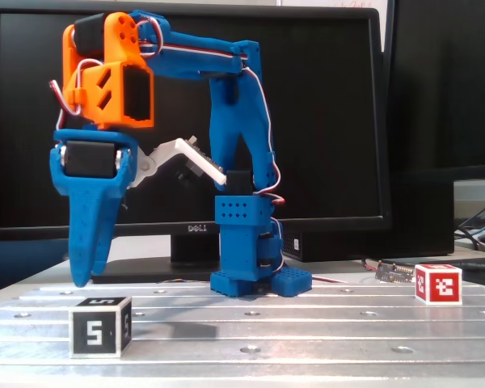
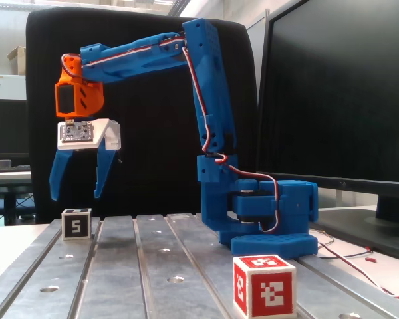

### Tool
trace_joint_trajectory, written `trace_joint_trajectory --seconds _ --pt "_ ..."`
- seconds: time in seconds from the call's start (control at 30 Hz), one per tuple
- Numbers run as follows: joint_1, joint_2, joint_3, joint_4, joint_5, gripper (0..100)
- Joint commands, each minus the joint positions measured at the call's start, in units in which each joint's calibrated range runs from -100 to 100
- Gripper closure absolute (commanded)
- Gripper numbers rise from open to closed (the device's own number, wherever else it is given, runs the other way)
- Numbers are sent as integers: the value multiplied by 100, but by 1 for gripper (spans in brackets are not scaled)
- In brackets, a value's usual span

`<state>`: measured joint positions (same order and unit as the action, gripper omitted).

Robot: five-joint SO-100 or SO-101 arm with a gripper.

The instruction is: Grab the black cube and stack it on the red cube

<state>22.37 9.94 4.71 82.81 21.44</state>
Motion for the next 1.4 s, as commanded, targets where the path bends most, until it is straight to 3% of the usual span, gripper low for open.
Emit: trace_joint_trajectory --seconds 0.0,1.37 --pt "4 -33 -159 94 -108 70" --pt "-166 285 474 -513 -197 70"
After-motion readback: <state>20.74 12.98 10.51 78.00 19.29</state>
